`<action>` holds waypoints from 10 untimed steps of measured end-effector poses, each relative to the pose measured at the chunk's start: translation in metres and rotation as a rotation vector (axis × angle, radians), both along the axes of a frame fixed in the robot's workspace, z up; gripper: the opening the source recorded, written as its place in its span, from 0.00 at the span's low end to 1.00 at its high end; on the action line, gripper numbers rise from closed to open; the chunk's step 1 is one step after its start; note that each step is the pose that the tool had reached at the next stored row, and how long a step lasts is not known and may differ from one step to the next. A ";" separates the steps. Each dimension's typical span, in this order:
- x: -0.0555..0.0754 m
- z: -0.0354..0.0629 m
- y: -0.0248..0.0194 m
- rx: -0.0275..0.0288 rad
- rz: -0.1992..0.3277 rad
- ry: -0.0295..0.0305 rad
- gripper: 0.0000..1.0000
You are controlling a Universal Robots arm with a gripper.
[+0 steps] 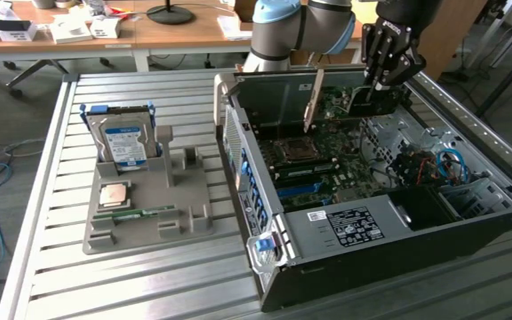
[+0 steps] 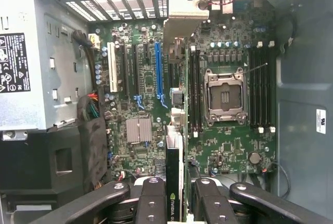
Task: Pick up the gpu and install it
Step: 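Insert the gpu into the slot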
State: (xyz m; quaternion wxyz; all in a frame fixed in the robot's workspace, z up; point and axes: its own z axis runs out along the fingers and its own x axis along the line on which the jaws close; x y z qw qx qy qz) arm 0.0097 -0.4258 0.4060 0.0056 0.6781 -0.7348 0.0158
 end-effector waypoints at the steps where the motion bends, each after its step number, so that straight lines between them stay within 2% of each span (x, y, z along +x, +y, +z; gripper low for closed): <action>1: 0.000 0.0000 0.0000 0.0000 0.000 0.0000 0.26; 10: 0.000 -0.0014 0.0000 0.0005 0.000 -0.0001 0.26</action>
